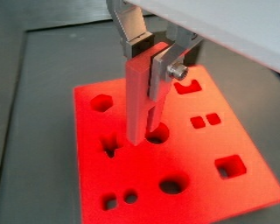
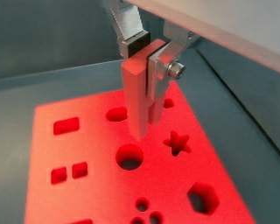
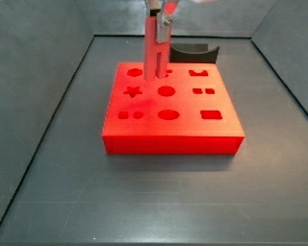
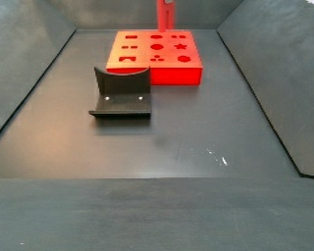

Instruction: Insert the double-square object.

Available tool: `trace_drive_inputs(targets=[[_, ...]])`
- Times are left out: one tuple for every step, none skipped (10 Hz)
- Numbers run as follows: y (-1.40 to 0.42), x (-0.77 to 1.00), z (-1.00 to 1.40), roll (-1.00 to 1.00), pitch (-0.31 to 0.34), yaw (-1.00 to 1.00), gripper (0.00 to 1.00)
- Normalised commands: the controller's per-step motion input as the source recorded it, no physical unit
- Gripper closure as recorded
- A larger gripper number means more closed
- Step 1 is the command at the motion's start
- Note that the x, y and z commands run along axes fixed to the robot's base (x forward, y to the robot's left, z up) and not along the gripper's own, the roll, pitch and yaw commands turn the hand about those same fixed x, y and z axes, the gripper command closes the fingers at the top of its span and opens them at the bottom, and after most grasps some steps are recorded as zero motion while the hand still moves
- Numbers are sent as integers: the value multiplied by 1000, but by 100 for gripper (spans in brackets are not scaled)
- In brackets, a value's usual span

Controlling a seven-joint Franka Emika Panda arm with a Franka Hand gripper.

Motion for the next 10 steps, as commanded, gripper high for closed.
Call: trace_drive_inputs(targets=[[0,0,0,-180,-154,-954,100],[-3,0,-23,-104,-134,-1000,100],[0,0,-51,-57,-109,-1000,100],[0,0,-63,-54,-121,-1000,100],[0,0,-74,-51,-131,-1000,100],[0,0,-129,-30,-139,-1000,100],[0,166,-123,-24,-70,-886,100],[-11,123,0,21,17,-409,100],[-17,0,0,11,0,0,100],[-37,0,-117,0,-66,54,100]])
